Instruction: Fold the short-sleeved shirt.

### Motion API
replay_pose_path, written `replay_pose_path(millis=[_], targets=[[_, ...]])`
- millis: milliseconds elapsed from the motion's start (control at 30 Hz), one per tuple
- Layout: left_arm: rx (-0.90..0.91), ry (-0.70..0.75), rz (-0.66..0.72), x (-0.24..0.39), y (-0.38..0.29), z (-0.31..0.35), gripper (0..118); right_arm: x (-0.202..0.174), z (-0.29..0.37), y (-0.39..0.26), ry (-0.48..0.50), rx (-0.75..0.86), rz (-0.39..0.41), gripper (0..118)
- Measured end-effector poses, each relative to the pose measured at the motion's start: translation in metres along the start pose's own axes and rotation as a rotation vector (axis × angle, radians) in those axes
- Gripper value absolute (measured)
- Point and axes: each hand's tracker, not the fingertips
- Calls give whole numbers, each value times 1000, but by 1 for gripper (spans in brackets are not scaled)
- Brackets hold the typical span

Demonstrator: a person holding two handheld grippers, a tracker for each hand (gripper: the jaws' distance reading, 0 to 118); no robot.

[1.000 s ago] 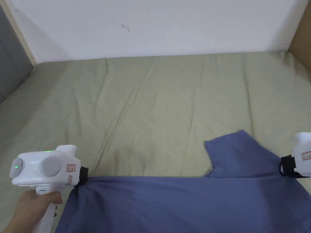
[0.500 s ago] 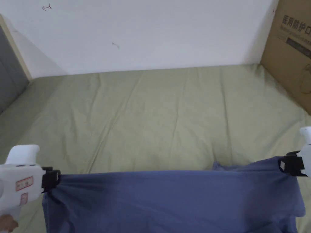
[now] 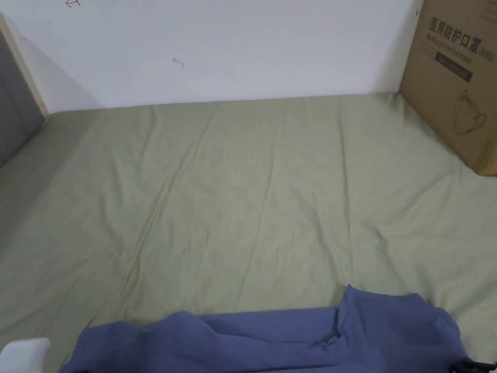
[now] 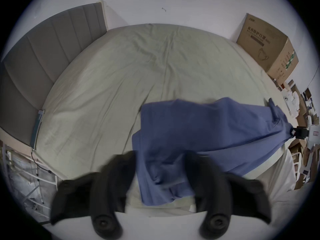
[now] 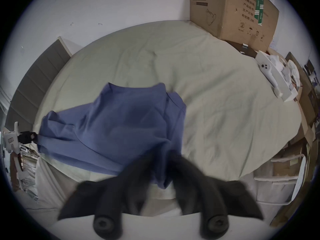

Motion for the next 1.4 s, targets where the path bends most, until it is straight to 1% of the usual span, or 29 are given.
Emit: replay_pose_path(millis=[33, 100, 167, 267, 300, 333, 367, 400, 433, 467, 533, 567, 600, 633, 667, 700, 733, 800, 833, 867, 1000, 1100, 1133, 1167, 1233, 1267, 1300, 1333, 1400], targets=[[7, -7, 3, -3, 0, 4, 93, 5, -1, 1, -22, 20, 14, 65], [58, -32, 34, -9, 3, 19, 93, 4, 14, 6, 8, 87, -6, 65], [104, -67, 83, -9, 9, 37, 93, -5, 30, 14, 5, 160, -14, 65], [175, -154, 164, -8, 12, 61, 90, -25, 47, 25, 52, 258, 42, 65], [198, -180, 193, -10, 10, 65, 74, -35, 52, 25, 64, 292, 56, 62], [205, -218, 219, -14, 8, 64, 50, -45, 54, 26, 58, 326, 70, 51], [202, -226, 246, -17, 4, 61, 21, -56, 53, 25, 36, 367, 76, 29], [187, -206, 264, -13, 1, 59, 0, -65, 50, 23, 4, 425, 50, 0], [172, -215, 272, -15, -2, 53, 0, -74, 48, 22, 15, 440, 36, 0], [155, -209, 284, -17, -7, 51, 0, -81, 44, 24, 53, 408, 32, 0], [156, -216, 290, -13, -14, 50, 0, -92, 36, 26, 147, 367, -6, 0], [155, -242, 317, -18, -17, 48, 0, -98, 32, 26, 165, 353, 0, 0], [162, -267, 343, -23, -20, 47, 0, -103, 29, 26, 158, 345, 20, 0], [173, -283, 381, -30, -24, 45, 1, -109, 26, 27, 154, 340, 37, 0], [169, -300, 419, -42, -26, 40, 15, -113, 25, 27, 156, 336, 52, 0], [160, -321, 467, -51, -30, 35, 47, -117, 24, 27, 168, 328, 58, 0], [136, -344, 521, -60, -35, 28, 70, -120, 22, 28, 178, 318, 57, 0], [106, -381, 589, -66, -41, 21, 101, -125, 19, 28, 188, 304, 62, 0], [103, -398, 617, -70, -45, 15, 109, -127, 17, 27, 186, 300, 68, 0], [89, -415, 640, -74, -48, 8, 113, -129, 15, 28, 186, 288, 79, 0], [46, -467, 689, -79, -55, -15, 113, -137, 11, 26, 193, 266, 100, 0], [20, -616, 820, -79, -61, -37, 112, -143, 7, 25, 187, 249, 126, 0], [40, -633, 865, -79, -63, -40, 112, -145, 6, 26, 184, 242, 132, 0], [58, -656, 878, -80, -63, -42, 109, -147, 6, 26, 185, 231, 138, 0], [73, -684, 901, -83, -64, -48, 93, -147, 7, 26, 192, 226, 142, 0], [74, -663, 911, -84, -65, -49, 93, -149, 7, 27, 193, 222, 151, 0], [61, -646, 913, -84, -66, -52, 32, -150, 7, 27, 189, 221, 162, 0], [-11, -592, 913, -80, -67, -56, 10, -151, 8, 27, 182, 230, 170, 0], [10, -618, 878, -76, -64, -49, 11, -151, 12, 26, 168, 253, 185, 0]])
